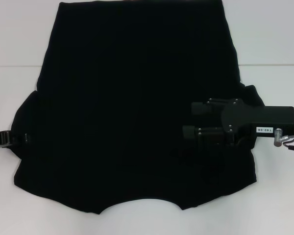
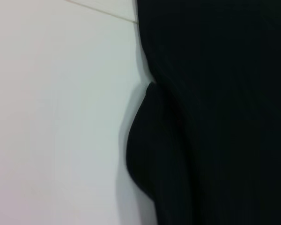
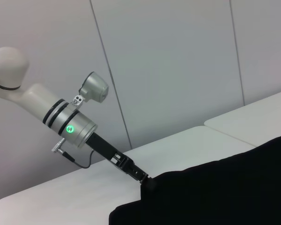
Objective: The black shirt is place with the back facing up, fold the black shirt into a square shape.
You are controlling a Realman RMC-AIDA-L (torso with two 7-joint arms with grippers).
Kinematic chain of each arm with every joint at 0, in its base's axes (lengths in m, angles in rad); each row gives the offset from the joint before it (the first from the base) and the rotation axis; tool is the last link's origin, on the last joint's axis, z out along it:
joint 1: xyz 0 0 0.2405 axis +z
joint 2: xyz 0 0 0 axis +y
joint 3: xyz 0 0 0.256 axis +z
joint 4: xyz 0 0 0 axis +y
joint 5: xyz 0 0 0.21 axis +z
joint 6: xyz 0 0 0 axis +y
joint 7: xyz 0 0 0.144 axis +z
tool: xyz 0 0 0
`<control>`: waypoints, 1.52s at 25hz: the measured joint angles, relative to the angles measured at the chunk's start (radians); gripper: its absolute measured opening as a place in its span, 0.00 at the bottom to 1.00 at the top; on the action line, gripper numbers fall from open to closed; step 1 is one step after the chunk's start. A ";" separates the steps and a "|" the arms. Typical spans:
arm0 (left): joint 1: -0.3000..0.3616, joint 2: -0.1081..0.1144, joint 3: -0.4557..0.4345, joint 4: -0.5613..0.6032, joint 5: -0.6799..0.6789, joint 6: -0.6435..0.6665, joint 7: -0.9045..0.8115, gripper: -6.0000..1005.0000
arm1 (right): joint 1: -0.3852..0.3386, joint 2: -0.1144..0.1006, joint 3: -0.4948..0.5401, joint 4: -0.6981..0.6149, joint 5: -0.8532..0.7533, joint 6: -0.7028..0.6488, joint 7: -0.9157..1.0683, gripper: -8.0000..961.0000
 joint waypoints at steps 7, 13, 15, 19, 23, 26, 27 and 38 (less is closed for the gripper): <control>0.000 -0.006 0.021 0.000 0.023 -0.022 -0.009 0.63 | -0.001 0.001 0.000 -0.003 0.000 -0.001 0.000 0.88; 0.000 -0.006 0.022 0.000 0.024 -0.025 -0.009 0.40 | -0.003 0.002 0.000 -0.003 0.000 -0.002 0.000 0.87; 0.000 -0.006 0.020 0.000 0.024 -0.025 -0.009 0.33 | -0.004 0.002 0.000 -0.003 0.000 -0.002 0.000 0.87; 0.000 -0.006 0.017 0.002 0.020 -0.025 -0.009 0.19 | -0.005 0.002 0.000 -0.004 0.000 -0.001 0.000 0.87; 0.005 -0.006 0.009 0.009 0.012 -0.030 -0.005 0.07 | -0.005 0.003 0.000 -0.004 0.003 0.004 0.000 0.87; 0.010 -0.006 -0.018 0.011 0.006 -0.035 0.002 0.01 | -0.008 0.003 0.000 0.000 0.013 0.005 0.000 0.87; 0.011 -0.005 -0.030 0.011 0.003 -0.037 0.006 0.01 | -0.009 0.003 0.000 0.001 0.017 0.005 -0.001 0.86; 0.027 0.005 -0.144 0.012 -0.004 -0.039 0.055 0.01 | -0.012 0.007 0.000 0.003 0.039 0.016 -0.005 0.86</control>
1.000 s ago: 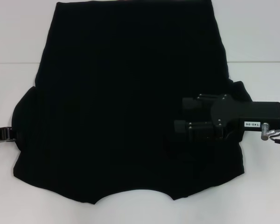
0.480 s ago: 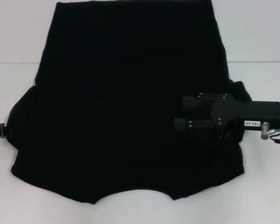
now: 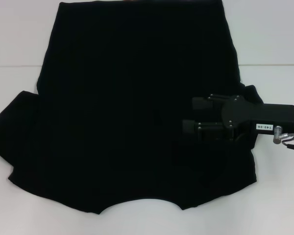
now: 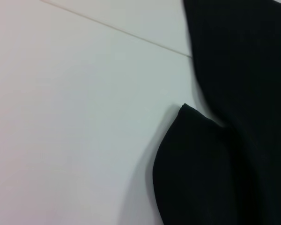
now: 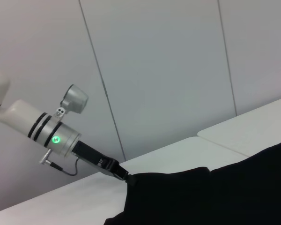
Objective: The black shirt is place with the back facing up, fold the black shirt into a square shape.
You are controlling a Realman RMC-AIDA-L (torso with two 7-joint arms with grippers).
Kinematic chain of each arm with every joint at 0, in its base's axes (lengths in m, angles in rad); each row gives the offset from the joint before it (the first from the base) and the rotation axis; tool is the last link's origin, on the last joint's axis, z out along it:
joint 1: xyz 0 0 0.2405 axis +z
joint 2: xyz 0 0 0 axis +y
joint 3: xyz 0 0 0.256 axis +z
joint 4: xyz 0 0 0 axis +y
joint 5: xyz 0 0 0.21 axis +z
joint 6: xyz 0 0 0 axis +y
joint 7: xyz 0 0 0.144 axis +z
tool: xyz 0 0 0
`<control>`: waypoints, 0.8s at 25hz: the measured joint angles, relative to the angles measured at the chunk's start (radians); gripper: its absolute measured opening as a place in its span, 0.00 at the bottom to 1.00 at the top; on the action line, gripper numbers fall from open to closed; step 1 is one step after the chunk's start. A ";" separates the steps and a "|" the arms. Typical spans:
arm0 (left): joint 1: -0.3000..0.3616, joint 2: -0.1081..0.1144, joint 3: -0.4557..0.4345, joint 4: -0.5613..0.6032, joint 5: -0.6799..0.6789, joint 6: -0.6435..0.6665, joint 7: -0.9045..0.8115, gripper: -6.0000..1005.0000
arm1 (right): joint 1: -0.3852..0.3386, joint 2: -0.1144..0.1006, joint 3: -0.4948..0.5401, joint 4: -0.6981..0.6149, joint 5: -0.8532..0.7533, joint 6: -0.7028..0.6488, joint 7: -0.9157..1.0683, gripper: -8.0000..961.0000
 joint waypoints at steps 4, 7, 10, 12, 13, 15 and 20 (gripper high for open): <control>0.011 0.002 -0.026 0.008 0.000 0.000 0.006 0.01 | 0.003 0.003 0.000 0.000 0.001 0.007 0.002 0.86; 0.016 0.003 -0.049 0.011 0.000 0.000 0.008 0.01 | 0.004 0.007 0.000 0.000 0.002 0.008 0.000 0.85; 0.019 0.004 -0.065 0.014 0.000 0.001 0.010 0.01 | 0.004 0.009 0.000 0.000 0.003 0.013 -0.002 0.85; 0.019 0.004 -0.067 0.015 0.000 0.001 0.010 0.01 | 0.004 0.009 0.000 0.000 0.003 0.016 -0.002 0.85; 0.020 0.004 -0.067 0.015 0.000 0.001 0.010 0.01 | 0.004 0.010 0.000 0.000 0.003 0.016 -0.002 0.85; 0.020 0.004 -0.067 0.015 0.000 0.001 0.010 0.01 | 0.004 0.010 0.000 0.000 0.003 0.016 -0.001 0.85; 0.021 0.007 -0.097 0.015 0.000 0.001 0.009 0.01 | 0.002 0.010 0.000 0.000 0.007 0.016 0.000 0.85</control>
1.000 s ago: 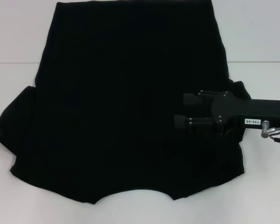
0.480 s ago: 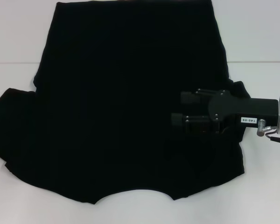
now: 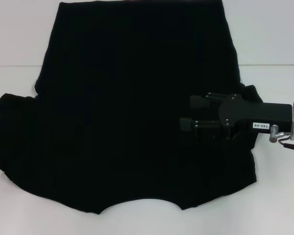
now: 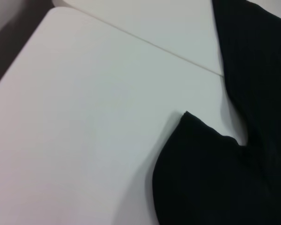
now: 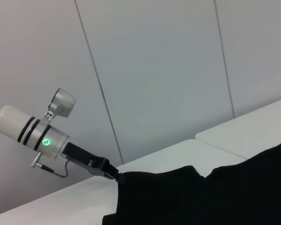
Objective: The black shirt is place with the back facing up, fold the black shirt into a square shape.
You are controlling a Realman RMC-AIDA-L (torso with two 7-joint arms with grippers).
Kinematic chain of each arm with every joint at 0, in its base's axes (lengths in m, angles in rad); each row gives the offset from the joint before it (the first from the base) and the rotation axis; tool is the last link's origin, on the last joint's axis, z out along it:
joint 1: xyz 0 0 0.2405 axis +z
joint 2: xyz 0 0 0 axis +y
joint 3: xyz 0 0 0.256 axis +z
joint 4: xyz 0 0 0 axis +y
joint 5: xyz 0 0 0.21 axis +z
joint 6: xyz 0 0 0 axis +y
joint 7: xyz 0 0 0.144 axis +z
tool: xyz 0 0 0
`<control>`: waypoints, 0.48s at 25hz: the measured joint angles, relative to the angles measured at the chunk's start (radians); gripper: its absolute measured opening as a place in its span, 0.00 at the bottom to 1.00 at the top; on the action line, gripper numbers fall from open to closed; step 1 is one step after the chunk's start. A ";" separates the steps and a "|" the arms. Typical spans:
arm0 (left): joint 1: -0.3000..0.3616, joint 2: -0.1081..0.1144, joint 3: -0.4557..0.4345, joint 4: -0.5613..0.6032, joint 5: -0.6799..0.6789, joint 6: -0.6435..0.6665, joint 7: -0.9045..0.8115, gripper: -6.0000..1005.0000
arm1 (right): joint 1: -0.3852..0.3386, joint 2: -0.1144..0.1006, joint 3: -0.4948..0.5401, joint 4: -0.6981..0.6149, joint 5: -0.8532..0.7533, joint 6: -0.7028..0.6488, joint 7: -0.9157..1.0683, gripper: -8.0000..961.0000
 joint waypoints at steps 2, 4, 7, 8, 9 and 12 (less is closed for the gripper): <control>0.001 0.002 -0.006 0.000 0.000 0.002 0.001 0.01 | -0.001 0.000 0.000 0.000 0.003 0.000 0.000 0.85; 0.001 0.003 -0.007 0.000 0.000 0.004 0.001 0.01 | -0.002 0.000 0.000 0.000 0.004 0.000 -0.001 0.85; 0.003 0.004 -0.007 0.000 -0.001 0.005 0.002 0.01 | -0.002 0.000 0.000 0.000 0.004 0.000 -0.002 0.84; 0.003 0.004 -0.007 0.000 -0.001 0.006 0.003 0.01 | -0.002 0.000 0.000 0.000 0.004 0.000 -0.002 0.84; 0.003 0.004 -0.007 0.000 -0.001 0.008 0.003 0.01 | -0.002 0.000 0.000 0.000 0.004 0.000 -0.002 0.84; 0.000 0.004 -0.007 0.000 -0.001 0.011 0.003 0.01 | -0.001 0.000 0.000 0.000 0.004 0.000 -0.002 0.84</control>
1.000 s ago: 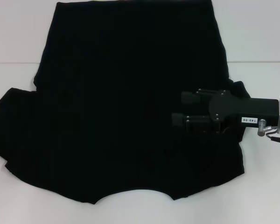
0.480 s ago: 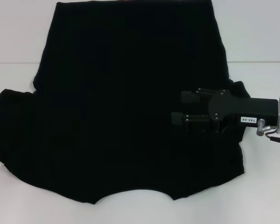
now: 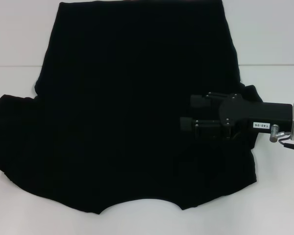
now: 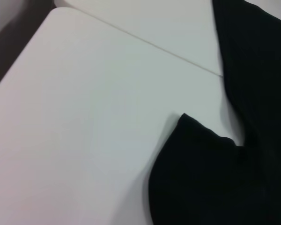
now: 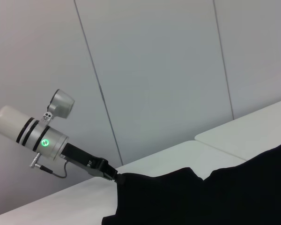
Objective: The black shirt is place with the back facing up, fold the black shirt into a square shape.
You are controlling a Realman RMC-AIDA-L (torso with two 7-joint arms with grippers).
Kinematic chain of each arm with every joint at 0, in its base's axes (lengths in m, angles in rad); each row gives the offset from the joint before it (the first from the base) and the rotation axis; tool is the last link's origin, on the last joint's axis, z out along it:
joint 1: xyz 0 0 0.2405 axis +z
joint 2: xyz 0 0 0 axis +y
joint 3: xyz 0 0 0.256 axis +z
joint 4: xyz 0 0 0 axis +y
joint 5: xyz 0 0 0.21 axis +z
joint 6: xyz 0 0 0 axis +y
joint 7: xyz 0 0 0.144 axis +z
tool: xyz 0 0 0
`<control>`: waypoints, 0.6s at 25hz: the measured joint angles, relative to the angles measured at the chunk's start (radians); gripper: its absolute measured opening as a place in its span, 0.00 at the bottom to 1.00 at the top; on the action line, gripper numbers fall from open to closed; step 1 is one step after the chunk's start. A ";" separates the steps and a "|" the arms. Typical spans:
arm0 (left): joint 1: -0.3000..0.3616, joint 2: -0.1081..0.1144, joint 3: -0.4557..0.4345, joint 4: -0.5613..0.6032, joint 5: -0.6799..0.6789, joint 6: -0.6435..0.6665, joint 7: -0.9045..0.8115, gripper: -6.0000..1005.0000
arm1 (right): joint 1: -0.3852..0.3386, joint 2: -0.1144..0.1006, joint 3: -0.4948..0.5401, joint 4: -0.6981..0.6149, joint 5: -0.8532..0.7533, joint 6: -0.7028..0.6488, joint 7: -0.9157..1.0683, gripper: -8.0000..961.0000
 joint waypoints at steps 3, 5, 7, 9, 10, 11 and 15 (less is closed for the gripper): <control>-0.005 0.000 0.004 -0.001 -0.014 0.015 0.001 0.01 | -0.001 0.000 0.000 0.000 0.000 0.000 0.000 0.84; -0.009 0.000 0.008 -0.003 -0.040 0.033 0.006 0.01 | -0.001 0.000 0.000 0.000 0.000 0.000 0.000 0.84; -0.015 0.001 0.009 -0.006 -0.085 0.063 0.018 0.01 | -0.002 0.000 0.000 0.000 0.000 0.000 0.000 0.84; -0.028 0.003 0.010 -0.013 -0.136 0.097 0.039 0.01 | -0.002 0.000 0.000 0.000 0.000 0.000 0.000 0.84; -0.033 0.003 0.011 -0.015 -0.148 0.105 0.044 0.01 | -0.002 0.000 0.000 0.000 0.000 0.000 0.000 0.84; -0.042 0.004 0.017 -0.023 -0.168 0.117 0.057 0.01 | -0.003 0.000 0.000 0.000 0.000 0.000 0.000 0.84; -0.097 -0.015 0.089 -0.086 -0.267 0.140 0.127 0.01 | -0.006 0.000 0.000 0.001 0.000 0.000 -0.001 0.83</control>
